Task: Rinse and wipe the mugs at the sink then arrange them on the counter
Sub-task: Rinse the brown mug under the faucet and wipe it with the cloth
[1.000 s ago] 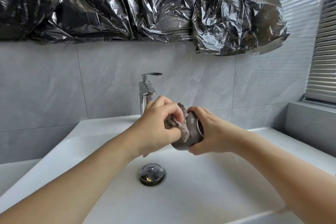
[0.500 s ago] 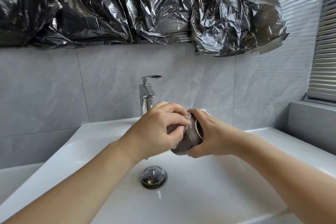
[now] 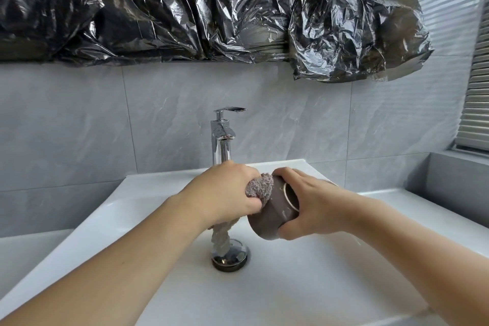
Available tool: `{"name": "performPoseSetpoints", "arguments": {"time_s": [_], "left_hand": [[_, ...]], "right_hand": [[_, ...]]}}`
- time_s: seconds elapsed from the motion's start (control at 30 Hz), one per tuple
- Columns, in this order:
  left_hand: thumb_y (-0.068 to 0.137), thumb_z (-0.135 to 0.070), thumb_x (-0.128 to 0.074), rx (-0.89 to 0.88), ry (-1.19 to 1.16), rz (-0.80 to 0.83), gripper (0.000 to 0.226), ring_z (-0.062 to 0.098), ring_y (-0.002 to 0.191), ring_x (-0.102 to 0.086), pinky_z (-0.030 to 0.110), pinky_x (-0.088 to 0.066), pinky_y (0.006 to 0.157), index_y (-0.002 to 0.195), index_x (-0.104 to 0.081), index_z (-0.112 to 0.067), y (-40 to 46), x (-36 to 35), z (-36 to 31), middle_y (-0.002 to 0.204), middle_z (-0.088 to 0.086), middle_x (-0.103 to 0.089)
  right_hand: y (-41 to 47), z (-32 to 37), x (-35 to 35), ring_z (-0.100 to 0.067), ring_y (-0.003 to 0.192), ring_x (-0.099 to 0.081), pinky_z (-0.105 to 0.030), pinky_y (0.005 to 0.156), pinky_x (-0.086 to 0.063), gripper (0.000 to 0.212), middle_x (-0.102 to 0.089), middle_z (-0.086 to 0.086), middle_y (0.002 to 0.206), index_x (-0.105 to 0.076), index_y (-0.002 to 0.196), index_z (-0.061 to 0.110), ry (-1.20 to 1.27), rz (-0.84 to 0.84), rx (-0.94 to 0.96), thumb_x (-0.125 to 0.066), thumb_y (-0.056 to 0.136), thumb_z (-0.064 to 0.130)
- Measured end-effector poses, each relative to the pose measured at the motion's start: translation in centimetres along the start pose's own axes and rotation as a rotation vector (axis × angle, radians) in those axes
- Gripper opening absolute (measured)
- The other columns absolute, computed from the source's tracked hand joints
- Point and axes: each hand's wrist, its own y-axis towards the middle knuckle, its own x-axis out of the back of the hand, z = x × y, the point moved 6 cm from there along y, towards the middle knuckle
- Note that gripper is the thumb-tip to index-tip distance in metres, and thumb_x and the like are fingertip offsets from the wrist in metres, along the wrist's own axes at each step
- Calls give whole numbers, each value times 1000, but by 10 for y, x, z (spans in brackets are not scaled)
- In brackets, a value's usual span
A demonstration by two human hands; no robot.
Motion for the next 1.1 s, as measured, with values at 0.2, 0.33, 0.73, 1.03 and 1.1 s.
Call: {"name": "performPoseSetpoints", "arguments": {"time_s": [0.2,0.33,0.73,1.03,1.1], "left_hand": [[87,-22,-55,-74,126,-328,13,31,96,-57,34,-42,69,99,-55,-17,0,18,-12,98,4,-63],[69,-7,-70,-90,171,-639,19,33,76,-60,30,-34,54,85,-62,-12,-3,35,-11,78,5,-63],[80,-3,-54,26,-233,-595,17,28,72,-40,36,-30,61,85,-48,-17,-4,19,4,82,1,-55],[81,-13,-54,309,-545,-535,7,32,74,-56,34,-41,56,76,-53,-16,4,5,22,72,2,-63],[81,-12,-54,360,-623,-534,5,31,77,-59,36,-44,61,78,-56,-15,0,7,27,76,3,-65]], "right_hand": [[1,5,5,-6,93,-58,-22,68,-48,77,-55,13,109,-42,125,31,230,-39,-90,-78,60,54],[4,13,10,-13,73,-65,-36,60,-56,81,-63,2,100,-50,116,30,576,-102,-84,-69,43,59],[1,5,12,-2,99,-63,-27,84,-55,89,-62,15,110,-48,127,40,599,-182,-31,-73,44,60],[1,-9,18,-10,98,-70,-27,80,-57,93,-64,3,122,-49,129,35,1078,-372,-70,-87,45,49],[4,-5,13,-18,108,-69,-41,92,-58,94,-63,1,126,-45,134,36,1163,-343,-64,-89,52,46]]}}
